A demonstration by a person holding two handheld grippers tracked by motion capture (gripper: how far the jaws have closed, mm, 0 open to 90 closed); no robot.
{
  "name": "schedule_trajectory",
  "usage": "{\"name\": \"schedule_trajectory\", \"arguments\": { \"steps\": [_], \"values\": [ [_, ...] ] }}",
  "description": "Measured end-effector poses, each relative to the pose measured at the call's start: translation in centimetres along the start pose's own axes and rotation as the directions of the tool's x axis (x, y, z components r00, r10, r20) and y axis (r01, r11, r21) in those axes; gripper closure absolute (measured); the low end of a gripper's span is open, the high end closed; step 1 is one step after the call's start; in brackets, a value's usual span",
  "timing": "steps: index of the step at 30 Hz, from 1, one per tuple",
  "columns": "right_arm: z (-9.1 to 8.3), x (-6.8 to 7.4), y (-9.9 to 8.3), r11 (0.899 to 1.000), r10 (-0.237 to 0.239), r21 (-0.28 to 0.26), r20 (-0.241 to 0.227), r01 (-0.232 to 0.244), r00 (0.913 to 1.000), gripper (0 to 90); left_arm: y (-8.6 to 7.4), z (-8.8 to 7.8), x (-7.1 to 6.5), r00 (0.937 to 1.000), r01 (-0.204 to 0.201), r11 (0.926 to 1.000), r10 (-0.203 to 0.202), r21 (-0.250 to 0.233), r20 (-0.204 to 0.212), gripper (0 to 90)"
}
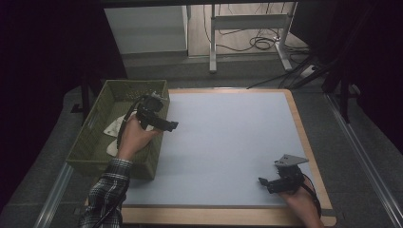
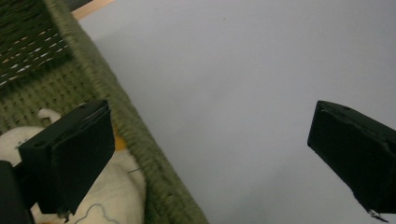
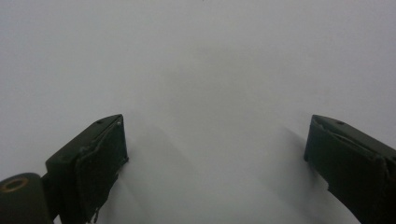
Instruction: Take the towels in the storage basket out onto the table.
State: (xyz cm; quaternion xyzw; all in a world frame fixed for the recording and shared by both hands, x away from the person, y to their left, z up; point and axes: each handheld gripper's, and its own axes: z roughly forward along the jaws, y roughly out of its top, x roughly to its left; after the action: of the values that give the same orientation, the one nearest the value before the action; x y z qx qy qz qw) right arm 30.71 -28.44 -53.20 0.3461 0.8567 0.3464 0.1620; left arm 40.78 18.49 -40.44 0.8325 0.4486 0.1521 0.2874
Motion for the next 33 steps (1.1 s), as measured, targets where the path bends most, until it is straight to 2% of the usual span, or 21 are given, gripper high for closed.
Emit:
{"name": "schedule_trajectory", "arguments": {
  "steps": [9, 18, 21, 22, 25, 33],
  "values": [
    [0.0, 0.0, 0.0, 1.0, 0.0, 0.0, 0.0, 0.0, 1.0, 5.9, -1.0, -1.0, 2.7, 0.9979, 0.052, 0.9986, -0.052, -0.008, -0.038, 1.1],
    [0.0, 0.0, 0.0, 1.0, 0.0, 0.0, 0.0, 0.0, 1.0, 5.9, -2.7, -1.4, 5.7, 0.9898, 0.119, 0.9929, -0.119, -0.002, -0.078, 1.1],
    [0.0, 0.0, 0.0, 1.0, 0.0, 0.0, 0.0, 0.0, 1.0, 5.9, -3.2, -1.3, 6.6, 0.9874, 0.131, 0.9914, -0.13, 0.006, -0.09, 0.9],
    [0.0, 0.0, 0.0, 1.0, 0.0, 0.0, 0.0, 0.0, 1.0, 5.9, -3.6, -1.1, 7.2, 0.9848, 0.141, 0.9898, -0.139, 0.014, -0.103, 0.8],
    [0.0, 0.0, 0.0, 1.0, 0.0, 0.0, 0.0, 0.0, 1.0, 5.9, -4.0, -0.9, 7.8, 0.9831, 0.151, 0.9884, -0.147, 0.021, -0.109, 0.3],
    [0.0, 0.0, 0.0, 1.0, 0.0, 0.0, 0.0, 0.0, 1.0, 5.9, -5.4, 1.2, 9.8, 0.9744, 0.198, 0.9747, -0.184, 0.103, -0.128, 0.4]
  ]
}}
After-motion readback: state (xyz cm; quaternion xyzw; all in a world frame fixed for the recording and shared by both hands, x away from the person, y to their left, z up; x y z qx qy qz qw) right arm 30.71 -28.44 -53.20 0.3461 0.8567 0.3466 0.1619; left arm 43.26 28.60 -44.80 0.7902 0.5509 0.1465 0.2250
